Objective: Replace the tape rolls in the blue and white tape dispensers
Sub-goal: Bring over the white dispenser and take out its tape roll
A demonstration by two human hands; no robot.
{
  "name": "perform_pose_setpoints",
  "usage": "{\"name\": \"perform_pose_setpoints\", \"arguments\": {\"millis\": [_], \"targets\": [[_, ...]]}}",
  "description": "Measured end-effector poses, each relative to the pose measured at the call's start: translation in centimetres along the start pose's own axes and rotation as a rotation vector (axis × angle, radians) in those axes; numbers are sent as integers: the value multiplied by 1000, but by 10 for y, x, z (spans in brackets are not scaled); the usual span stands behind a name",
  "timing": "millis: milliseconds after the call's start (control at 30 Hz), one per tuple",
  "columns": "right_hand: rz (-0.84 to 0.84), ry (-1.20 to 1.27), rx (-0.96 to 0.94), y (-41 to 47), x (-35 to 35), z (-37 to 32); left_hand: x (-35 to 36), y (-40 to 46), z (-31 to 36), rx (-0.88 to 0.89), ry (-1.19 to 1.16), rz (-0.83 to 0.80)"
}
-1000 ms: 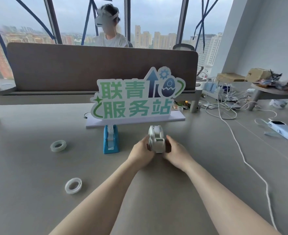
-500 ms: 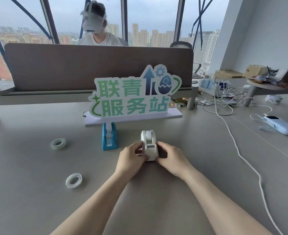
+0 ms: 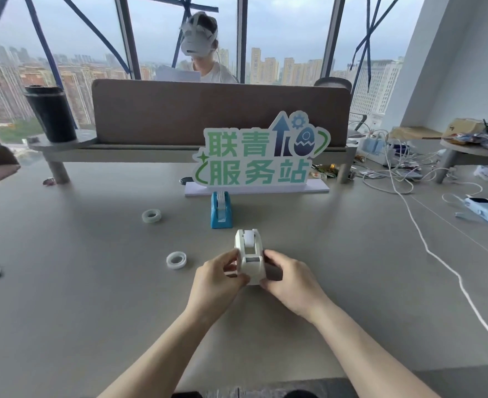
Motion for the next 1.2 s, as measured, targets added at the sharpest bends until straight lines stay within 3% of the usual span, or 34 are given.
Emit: {"name": "perform_pose_setpoints", "arguments": {"millis": [433,533,633,900,1200], "targets": [[-143,-9,25,-16,7,-1,-14,-27,-10,-2,-28,-34],[-67,18,46,2,-1,1,-17,-22,-11,-26,-109,-77],[-32,-18,20,19,-2,-10,-17,-8,-19,-86,-157,-49],[-228,-209,-62,49,17,-35,-5,21,-32,-100,-136,-52],[-207,-287,-136,57,21,-42,-1,21,-41,-46,-221,-52]]}}
Point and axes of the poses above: each hand's wrist, its own y-axis towards the middle knuckle, its own x-axis out of the palm, z = x × y, the point moved 4 cm from there along y, towards the middle knuckle, and after that the axes turned 9 degrees about z, right-handed, at the moved point
